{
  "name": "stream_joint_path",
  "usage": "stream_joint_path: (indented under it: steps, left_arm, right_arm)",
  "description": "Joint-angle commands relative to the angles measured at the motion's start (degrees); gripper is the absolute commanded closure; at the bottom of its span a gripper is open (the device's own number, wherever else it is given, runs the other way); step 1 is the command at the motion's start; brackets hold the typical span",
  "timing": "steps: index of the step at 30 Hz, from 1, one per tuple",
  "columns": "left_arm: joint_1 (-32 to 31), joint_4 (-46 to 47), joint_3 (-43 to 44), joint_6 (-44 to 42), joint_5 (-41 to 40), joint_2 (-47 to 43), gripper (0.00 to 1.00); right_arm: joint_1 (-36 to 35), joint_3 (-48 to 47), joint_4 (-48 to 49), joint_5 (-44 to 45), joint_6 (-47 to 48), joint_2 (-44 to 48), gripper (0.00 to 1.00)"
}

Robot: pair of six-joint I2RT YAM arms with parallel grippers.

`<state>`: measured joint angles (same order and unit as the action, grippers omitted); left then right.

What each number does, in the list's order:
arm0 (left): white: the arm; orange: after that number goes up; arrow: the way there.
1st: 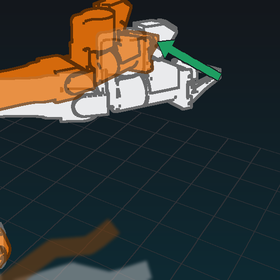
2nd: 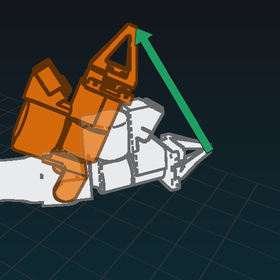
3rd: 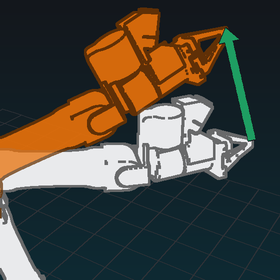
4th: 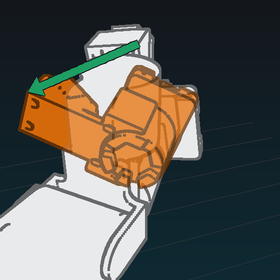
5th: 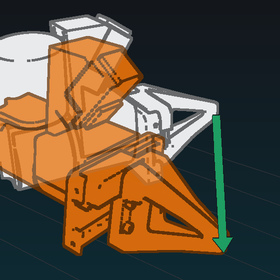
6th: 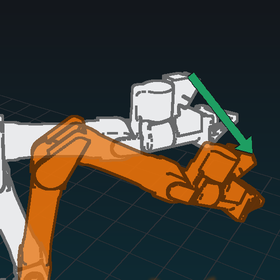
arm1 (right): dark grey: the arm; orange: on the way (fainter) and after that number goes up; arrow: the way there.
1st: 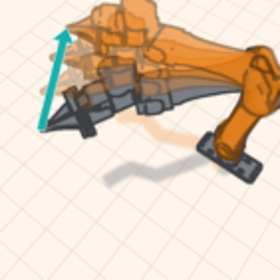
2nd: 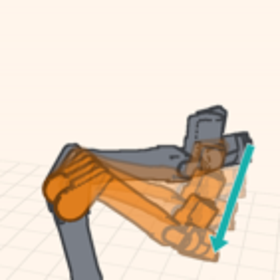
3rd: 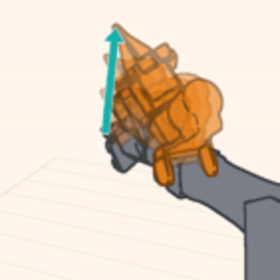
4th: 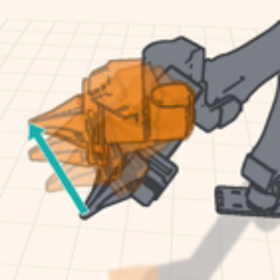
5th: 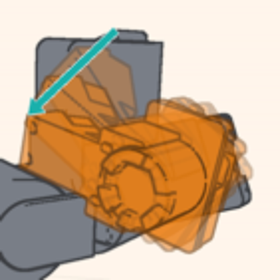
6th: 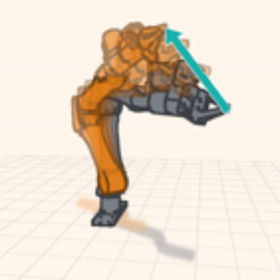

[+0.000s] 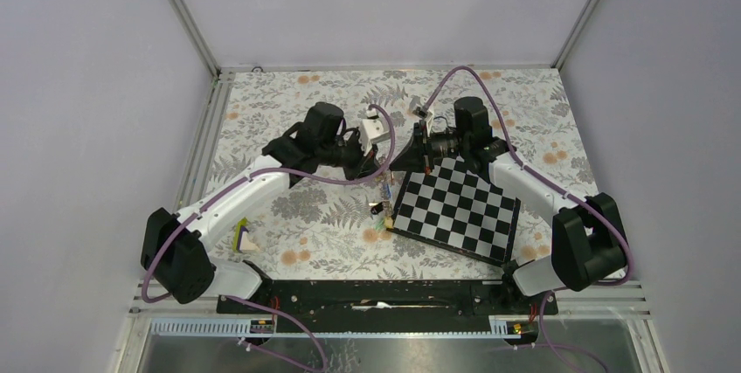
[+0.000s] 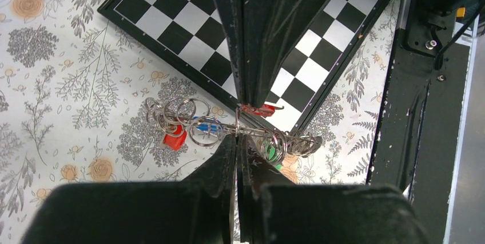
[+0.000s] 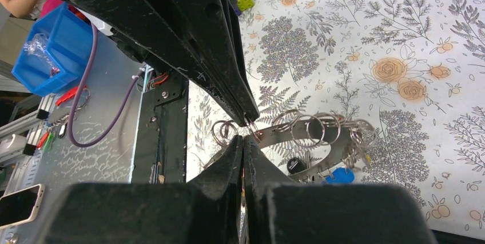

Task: Put the keys on the keyring

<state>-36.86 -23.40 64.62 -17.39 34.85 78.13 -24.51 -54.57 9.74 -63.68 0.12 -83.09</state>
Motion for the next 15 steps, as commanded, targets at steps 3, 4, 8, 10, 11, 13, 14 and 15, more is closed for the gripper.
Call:
stream_joint_path:
  steps: [3, 4, 8, 10, 11, 13, 14, 15]
  left_arm:
    - [0.2, 4.9, 1.6, 5.0, -4.0, -1.1, 1.00]
    - [0.3, 4.9, 1.3, 5.3, -4.5, -1.2, 1.00]
    - [0.3, 4.9, 1.3, 7.0, -6.8, -1.6, 1.00]
    - [0.3, 4.9, 1.4, 7.6, -7.8, -1.8, 1.00]
    - [0.3, 4.8, 1.5, 7.8, -8.3, -2.0, 1.00]
    - [0.2, 4.5, 1.6, 8.4, -8.8, -2.2, 1.00]
    - [0.2, 4.4, 1.7, 8.5, -9.2, -2.3, 1.00]
    - [0.2, 4.3, 1.6, 8.6, -9.3, -2.5, 1.00]
  right_arm:
    - [0.3, -2.1, 1.1, 0.5, 0.2, 2.1, 1.00]
    - [0.3, -2.2, 0.8, 0.7, 0.2, 2.2, 1.00]
    - [0.3, -2.7, 0.5, 1.4, 0.2, 2.0, 1.00]
    - [0.3, -2.9, 0.5, 1.4, -1.2, 1.7, 1.00]
    - [0.3, -3.0, 0.5, 1.6, -1.6, 1.6, 1.00]
    - [0.3, -3.3, 0.5, 2.2, -2.0, 1.3, 1.00]
    - [0.3, -3.5, 0.6, 2.4, -2.1, 1.2, 1.00]
    - [0.3, -3.8, 0.6, 2.6, -2.4, 1.0, 1.00]
